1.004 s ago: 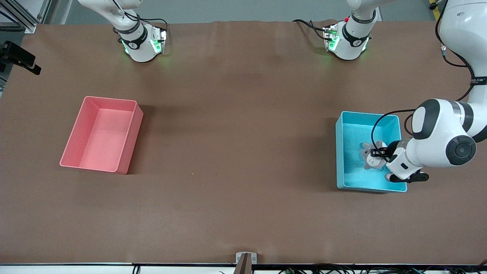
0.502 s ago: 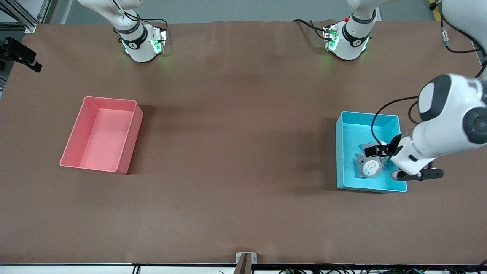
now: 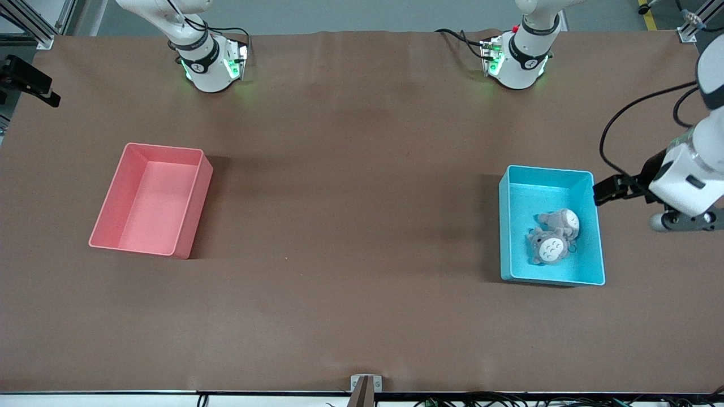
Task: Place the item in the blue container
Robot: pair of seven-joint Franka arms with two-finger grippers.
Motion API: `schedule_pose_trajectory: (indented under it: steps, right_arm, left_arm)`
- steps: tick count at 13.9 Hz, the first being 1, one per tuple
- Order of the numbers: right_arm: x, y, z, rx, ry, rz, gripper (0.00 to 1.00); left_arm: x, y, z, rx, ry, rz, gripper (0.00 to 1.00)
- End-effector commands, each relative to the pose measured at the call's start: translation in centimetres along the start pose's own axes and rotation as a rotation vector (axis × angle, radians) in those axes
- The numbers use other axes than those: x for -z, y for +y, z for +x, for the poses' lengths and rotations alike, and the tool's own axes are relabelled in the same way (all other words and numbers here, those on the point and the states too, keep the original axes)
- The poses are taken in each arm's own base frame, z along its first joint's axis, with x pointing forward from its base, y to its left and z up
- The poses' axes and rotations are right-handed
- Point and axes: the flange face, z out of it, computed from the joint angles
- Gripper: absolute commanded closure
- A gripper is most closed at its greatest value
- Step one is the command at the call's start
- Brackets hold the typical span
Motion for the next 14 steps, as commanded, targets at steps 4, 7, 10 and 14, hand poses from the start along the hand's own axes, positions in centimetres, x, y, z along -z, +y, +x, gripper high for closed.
schedule_pose_trajectory:
  steps: [4, 7, 10, 14]
  right_arm:
    - [0.0, 0.3, -0.5, 0.008, -0.014, 0.02, 0.0]
    - [0.1, 0.2, -0.5, 0.013, -0.006, 0.031, 0.0]
    - [0.1, 0.1, -0.4, 0.017, 0.0, 0.038, 0.0]
    - [0.2, 0.1, -0.3, 0.021, 0.006, 0.036, 0.0]
  left_arm:
    - [4.1, -0.2, -5.1, -0.086, -0.006, 0.038, 0.0]
    - [4.0, -0.1, -8.0, -0.048, -0.031, -0.024, 0.0]
    - [3.4, 0.8, -10.4, -0.025, -0.053, -0.031, 0.0]
    - [4.1, 1.6, -12.2, 0.017, -0.039, -0.023, 0.0]
